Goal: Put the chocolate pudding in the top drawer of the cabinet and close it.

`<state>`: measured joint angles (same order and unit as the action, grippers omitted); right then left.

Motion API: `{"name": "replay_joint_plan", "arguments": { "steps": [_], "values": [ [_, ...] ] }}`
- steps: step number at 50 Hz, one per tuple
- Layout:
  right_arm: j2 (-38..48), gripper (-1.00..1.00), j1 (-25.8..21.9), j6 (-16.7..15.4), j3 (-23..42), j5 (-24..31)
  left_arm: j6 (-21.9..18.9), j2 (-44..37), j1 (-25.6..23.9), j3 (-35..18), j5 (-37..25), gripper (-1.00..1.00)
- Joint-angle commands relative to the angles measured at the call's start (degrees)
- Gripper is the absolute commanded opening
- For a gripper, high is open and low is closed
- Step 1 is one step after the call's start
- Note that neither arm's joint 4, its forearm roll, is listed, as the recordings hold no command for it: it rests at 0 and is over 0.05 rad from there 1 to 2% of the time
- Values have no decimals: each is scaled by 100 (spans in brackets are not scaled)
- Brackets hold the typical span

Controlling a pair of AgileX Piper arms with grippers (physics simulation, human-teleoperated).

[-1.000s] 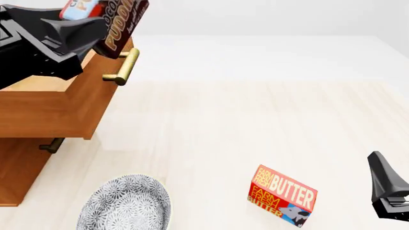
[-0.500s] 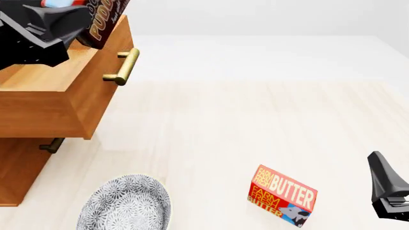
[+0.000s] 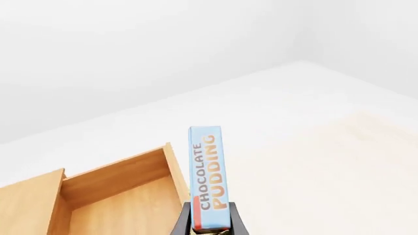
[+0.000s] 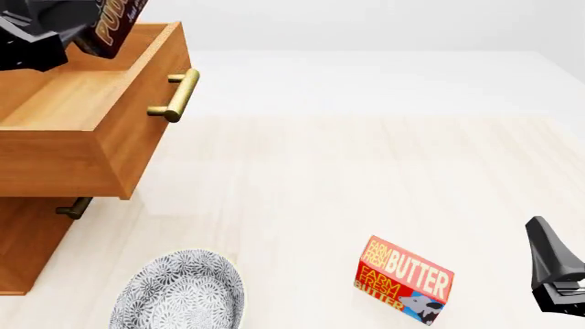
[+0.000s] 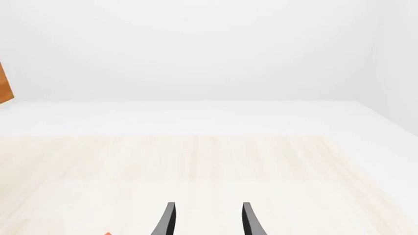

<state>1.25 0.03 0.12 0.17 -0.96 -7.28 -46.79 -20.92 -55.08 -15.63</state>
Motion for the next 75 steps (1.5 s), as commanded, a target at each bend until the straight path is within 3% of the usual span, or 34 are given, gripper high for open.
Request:
{"name": "replay_joint_plan", "arguments": {
  "steps": [1, 13, 18, 44, 75],
  "values": [
    [14, 100, -3, -4, -2, -18, -149, 34, 352, -115, -218, -100],
    [-9, 100, 3, 5, 2, 14, -188, -14, 634, -202, -485, -100],
    [-14, 100, 3, 5, 3, 19, 15, 24, 794, -237, -558, -100],
    [-14, 100, 3, 5, 3, 19, 35, -105, 1417, 127, -484, -100],
    [-14, 100, 3, 5, 3, 19, 123, -891, 1756, -246, -430, -100]
  ]
}}
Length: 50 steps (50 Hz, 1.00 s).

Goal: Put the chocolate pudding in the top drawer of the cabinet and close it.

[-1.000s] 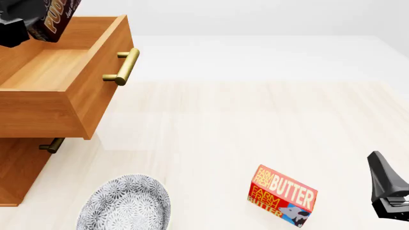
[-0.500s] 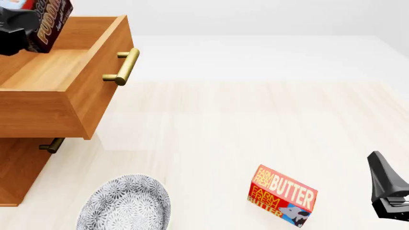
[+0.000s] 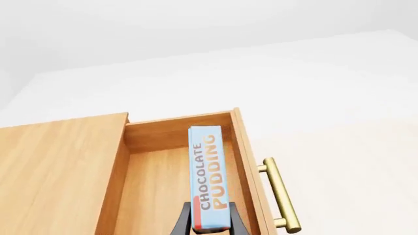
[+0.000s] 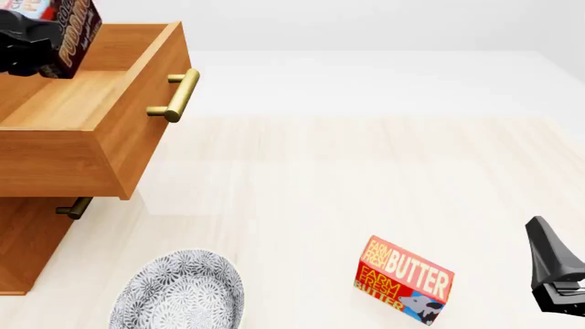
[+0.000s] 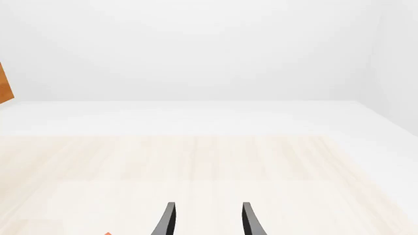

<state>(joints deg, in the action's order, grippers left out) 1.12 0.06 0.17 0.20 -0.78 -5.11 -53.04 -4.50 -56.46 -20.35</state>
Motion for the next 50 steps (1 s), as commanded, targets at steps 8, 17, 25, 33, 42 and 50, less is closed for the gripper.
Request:
{"name": "replay_joint_plan", "arguments": {
  "steps": [8, 17, 25, 33, 42, 50],
  "values": [
    [0, 100, 0, 0, 0, 0, -62, -473, 183, -248, -16, -100],
    [0, 100, 0, 0, 0, 0, -96, -581, 257, -353, -94, -100],
    [0, 100, 0, 0, 0, 0, -111, -762, 283, -360, -40, -100],
    [0, 100, 0, 0, 0, 0, -117, -899, 317, -378, -29, -100],
    [0, 100, 0, 0, 0, 0, -144, -934, 437, -403, -76, -100],
    [0, 100, 0, 0, 0, 0, -184, -936, 499, -397, -123, -100]
  ]
}}
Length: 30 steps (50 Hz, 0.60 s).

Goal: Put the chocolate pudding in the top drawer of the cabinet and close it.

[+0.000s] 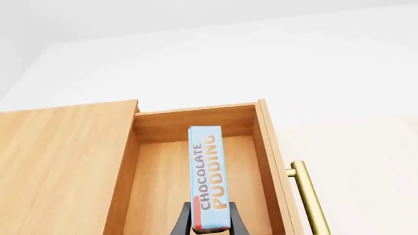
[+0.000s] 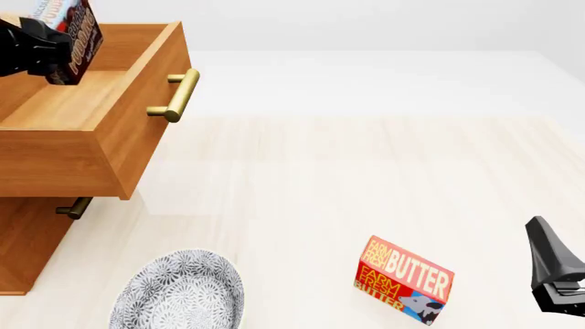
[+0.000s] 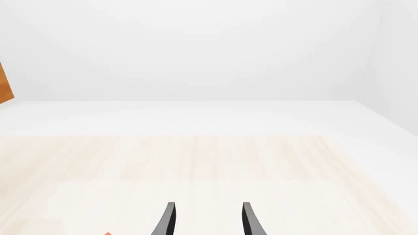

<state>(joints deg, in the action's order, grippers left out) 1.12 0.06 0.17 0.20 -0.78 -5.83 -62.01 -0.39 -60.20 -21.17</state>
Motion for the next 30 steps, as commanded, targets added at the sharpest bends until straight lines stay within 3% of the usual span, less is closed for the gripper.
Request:
{"name": "replay_joint_plan", "arguments": {
  "steps": [1, 30],
  "values": [
    [0, 100, 0, 0, 0, 0, -114, -47, 96, -22, -47, -100],
    [0, 100, 0, 0, 0, 0, -157, -130, 287, 142, -69, -100]
  ]
}}
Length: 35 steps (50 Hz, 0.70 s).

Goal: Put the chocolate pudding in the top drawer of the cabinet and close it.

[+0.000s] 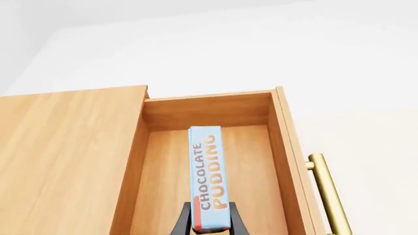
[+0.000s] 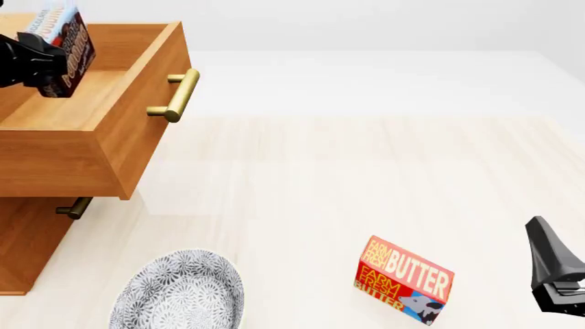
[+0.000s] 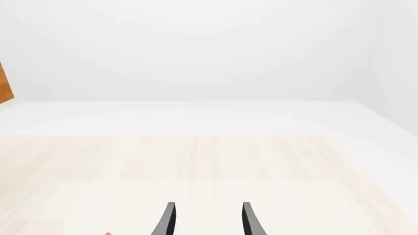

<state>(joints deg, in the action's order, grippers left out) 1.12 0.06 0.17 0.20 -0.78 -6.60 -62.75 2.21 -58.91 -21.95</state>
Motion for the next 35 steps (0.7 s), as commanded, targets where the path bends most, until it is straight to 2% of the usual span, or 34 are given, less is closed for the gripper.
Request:
{"name": "replay_joint_plan", "arguments": {
  "steps": [1, 17, 35],
  "values": [
    [0, 100, 0, 0, 0, 0, -89, -65, 9, -2, -5, -100],
    [0, 100, 0, 0, 0, 0, -47, -158, 38, -38, -27, -100],
    [0, 100, 0, 0, 0, 0, 127, -236, -28, 159, 193, -100]
  ]
}}
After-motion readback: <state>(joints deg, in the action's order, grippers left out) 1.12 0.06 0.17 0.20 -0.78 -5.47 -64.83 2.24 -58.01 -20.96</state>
